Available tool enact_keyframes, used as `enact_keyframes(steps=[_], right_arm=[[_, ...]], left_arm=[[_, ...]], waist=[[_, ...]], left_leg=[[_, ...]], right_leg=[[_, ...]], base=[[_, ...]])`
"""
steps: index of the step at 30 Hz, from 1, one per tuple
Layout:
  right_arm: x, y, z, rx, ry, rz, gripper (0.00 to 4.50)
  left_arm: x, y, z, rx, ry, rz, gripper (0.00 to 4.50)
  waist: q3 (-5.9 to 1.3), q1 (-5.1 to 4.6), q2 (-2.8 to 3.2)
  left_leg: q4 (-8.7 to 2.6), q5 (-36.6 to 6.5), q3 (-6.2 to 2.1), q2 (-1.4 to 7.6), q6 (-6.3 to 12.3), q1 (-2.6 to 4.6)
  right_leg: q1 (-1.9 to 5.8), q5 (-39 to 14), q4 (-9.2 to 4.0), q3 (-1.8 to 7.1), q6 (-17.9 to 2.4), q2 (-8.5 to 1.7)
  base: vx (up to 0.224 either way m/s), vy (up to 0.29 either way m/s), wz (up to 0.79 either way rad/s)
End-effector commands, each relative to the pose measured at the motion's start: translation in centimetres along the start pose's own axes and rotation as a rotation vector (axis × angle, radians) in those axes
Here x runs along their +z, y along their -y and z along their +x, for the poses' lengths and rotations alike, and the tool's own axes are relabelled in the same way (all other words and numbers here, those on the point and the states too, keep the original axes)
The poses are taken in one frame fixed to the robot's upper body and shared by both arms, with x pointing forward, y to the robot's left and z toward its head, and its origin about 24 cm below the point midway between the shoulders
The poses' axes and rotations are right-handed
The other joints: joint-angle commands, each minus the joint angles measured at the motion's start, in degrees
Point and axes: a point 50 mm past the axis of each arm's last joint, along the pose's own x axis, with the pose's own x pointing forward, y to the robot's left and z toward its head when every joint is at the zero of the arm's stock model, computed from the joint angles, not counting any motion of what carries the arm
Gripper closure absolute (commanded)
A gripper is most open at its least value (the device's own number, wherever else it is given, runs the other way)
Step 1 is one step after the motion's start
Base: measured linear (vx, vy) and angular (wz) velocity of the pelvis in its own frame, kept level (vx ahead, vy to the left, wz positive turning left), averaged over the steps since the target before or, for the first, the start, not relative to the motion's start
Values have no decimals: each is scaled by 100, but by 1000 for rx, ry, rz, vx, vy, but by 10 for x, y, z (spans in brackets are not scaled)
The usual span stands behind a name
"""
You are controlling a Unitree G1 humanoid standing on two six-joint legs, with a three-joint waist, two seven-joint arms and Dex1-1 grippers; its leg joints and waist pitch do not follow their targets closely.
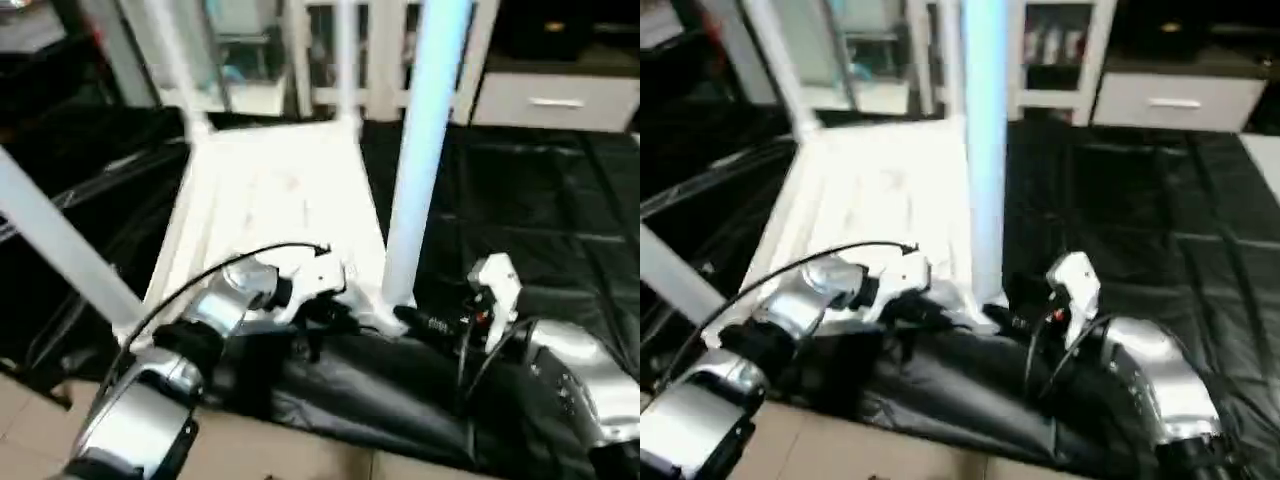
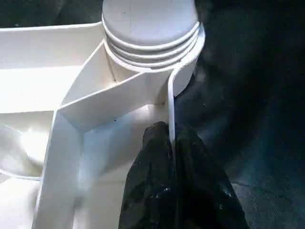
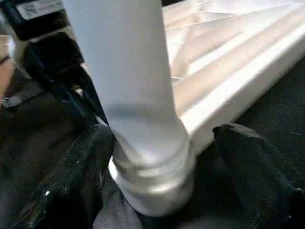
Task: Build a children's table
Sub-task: Rotate leg to tighten
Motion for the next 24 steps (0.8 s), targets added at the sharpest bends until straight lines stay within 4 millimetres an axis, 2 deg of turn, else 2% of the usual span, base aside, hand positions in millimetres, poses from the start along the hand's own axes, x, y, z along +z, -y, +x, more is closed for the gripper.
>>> enact_keyframes(steps=[1, 3, 4, 6, 7, 9, 15, 18, 19, 20, 21, 22, 23, 24], right_arm=[[6, -5, 11, 53, -7, -11, 75], [5, -5, 13, 59, -13, -14, 75], [4, -6, 17, 74, -34, -21, 75], [4, -6, 19, 83, -46, -26, 75], [4, -5, 19, 99, -65, -24, 75], [5, -4, 20, 102, -69, -23, 90], [9, -2, 19, 130, -73, -15, 129], [8, -2, 18, 147, -81, -3, 168], [8, -2, 18, 152, -84, 1, 174], [8, -2, 18, 152, -85, 1, 180], [7, -1, 17, 151, -87, 2, 188], [6, 0, 18, 132, -87, -4, 194], [6, 3, 19, 93, -85, -13, 194], [5, 7, 21, 41, -79, -25, 194]], left_arm=[[-11, 11, 4, -88, -64, -6, 450], [-11, 12, 4, -89, -64, -5, 450], [-11, 12, 3, -89, -63, -5, 450], [-10, 12, 3, -86, -60, -6, 450], [-10, 12, 3, -83, -58, -5, 450], [-10, 13, 3, -84, -57, -6, 450], [-11, 14, 2, -85, -58, -15, 450], [-13, 15, 1, -87, -61, -26, 450], [-13, 16, 1, -87, -62, -27, 450], [-13, 16, 1, -88, -63, -28, 450], [-13, 16, 1, -88, -63, -30, 450], [-13, 16, 2, -83, -63, -32, 450], [-13, 16, 2, -70, -61, -36, 450], [-13, 14, 2, -52, -58, -41, 450]], waist=[[-273, -12, -161], [-277, -19, -148], [-283, -25, -186], [-288, -12, -170], [-287, -6, -217], [-285, 9, -198], [-281, 10, -226], [-284, 12, -236], [-287, 7, -260], [-287, 13, -253], [-284, 7, -289], [-287, 16, -268], [-286, 10, -289], [-288, 6, -282]], left_leg=[[-505, -1619, -248, 551, 346, 59], [-504, -1563, -246, 546, 344, 47], [-489, -1466, -237, 539, 347, 51], [-477, -1388, -231, 535, 365, 55], [-466, -1314, -223, 537, 407, 52], [-460, -1263, -227, 540, 445, 49], [-444, -1147, -221, 536, 491, 50], [-433, -1083, -218, 536, 526, 51], [-427, -1066, -212, 534, 543, 53], [-425, -1056, -217, 534, 545, 51], [-425, -1054, -208, 532, 555, 50], [-422, -1024, -216, 531, 556, 46], [-422, -1011, -213, 534, 557, 48], [-421, -990, -219, 532, 545, 50]], right_leg=[[216, -1493, -373, 263, -1361, -396], [215, -1386, -357, 261, -1369, -390], [217, -1208, -343, 260, -1406, -385], [217, -1110, -330, 259, -1436, -392], [230, -1016, -320, 260, -1468, -394], [231, -1056, -312, 259, -1476, -402], [235, -1064, -305, 262, -1481, -398], [233, -1025, -298, 261, -1493, -394], [236, -1032, -300, 259, -1494, -394], [239, -1041, -295, 259, -1498, -398], [237, -1067, -303, 261, -1492, -396], [242, -1107, -296, 260, -1484, -403], [238, -1116, -298, 261, -1477, -403], [229, -1143, -294, 259, -1478, -404]], base=[[0, 0, 0], [0, 0, 0], [0, 0, 0], [0, 0, 0], [0, 0, 0], [0, 0, 0], [0, 0, 0], [0, 0, 0], [0, 0, 0], [0, 0, 0], [0, 0, 0], [0, 0, 0], [0, 0, 0], [0, 0, 0]])
